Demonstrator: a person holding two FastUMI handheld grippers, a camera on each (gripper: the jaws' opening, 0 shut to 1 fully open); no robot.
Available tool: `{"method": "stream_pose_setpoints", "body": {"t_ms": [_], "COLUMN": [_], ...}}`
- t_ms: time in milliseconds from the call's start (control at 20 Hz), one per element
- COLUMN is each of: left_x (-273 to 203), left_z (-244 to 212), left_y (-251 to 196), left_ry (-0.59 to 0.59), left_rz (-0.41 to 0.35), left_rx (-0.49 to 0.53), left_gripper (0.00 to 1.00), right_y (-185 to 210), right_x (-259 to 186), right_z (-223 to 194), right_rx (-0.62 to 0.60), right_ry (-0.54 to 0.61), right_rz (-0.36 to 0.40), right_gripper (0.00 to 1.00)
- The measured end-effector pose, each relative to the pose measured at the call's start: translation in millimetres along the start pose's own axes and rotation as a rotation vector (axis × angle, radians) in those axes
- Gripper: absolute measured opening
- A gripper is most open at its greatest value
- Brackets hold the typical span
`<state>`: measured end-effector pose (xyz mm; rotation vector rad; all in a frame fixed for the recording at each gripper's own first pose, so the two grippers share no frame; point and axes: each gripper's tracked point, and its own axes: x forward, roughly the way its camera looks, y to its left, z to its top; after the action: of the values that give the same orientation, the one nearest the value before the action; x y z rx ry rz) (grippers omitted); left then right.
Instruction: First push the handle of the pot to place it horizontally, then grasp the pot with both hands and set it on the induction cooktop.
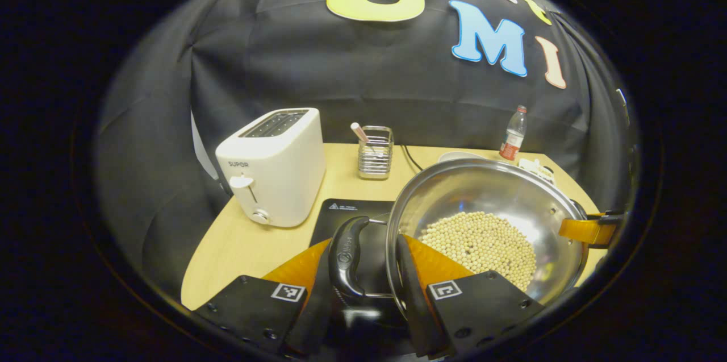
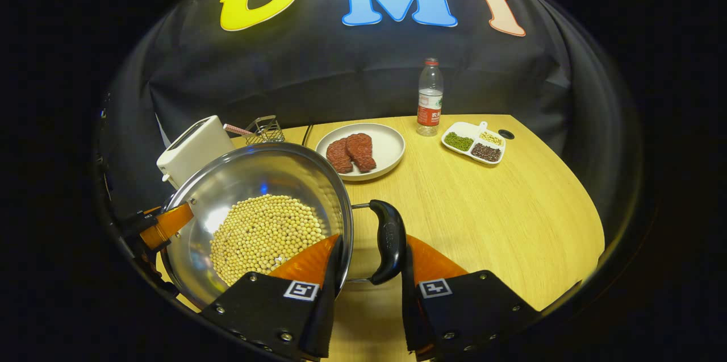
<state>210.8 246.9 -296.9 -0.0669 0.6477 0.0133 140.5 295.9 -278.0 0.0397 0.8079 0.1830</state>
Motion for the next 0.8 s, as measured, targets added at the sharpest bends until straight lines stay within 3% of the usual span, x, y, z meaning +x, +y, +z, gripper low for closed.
{"method": "stream_pose_setpoints", "body": {"t_ms": [350, 400, 550, 650, 700, 750, 800], "left_x": [17, 19, 24, 26, 26, 23, 20], "left_z": [-6, -8, -6, -5, -6, 1, 10], "left_y": [45, 51, 63, 69, 71, 75, 78], "left_ry": [0.008, 0.012, -0.005, -0.009, -0.014, -0.051, -0.097], "left_rz": [0.016, 0.018, 0.019, 0.013, 0.014, 0.032, 0.05], "left_rx": [-0.005, -0.005, -0.006, -0.019, -0.026, -0.012, 0.013], "left_gripper": [0.6, 0.68, 0.6, 0.64, 0.63, 0.69, 0.76], "right_y": [42, 47, 58, 64, 68, 68, 68], "right_x": [14, 15, 18, 19, 18, 16, 9], "right_z": [-2, -4, -3, -2, -3, 0, 9], "right_rx": [0.008, 0.009, 0.02, 0.035, 0.037, 0.037, 0.038], "right_ry": [0.012, 0.014, 0.004, 0.0, -0.003, -0.022, -0.06], "right_rz": [0.007, 0.007, 0.006, 0.016, 0.035, 0.04, 0.049], "right_gripper": [0.49, 0.49, 0.49, 0.49, 0.54, 0.53, 0.69]}}
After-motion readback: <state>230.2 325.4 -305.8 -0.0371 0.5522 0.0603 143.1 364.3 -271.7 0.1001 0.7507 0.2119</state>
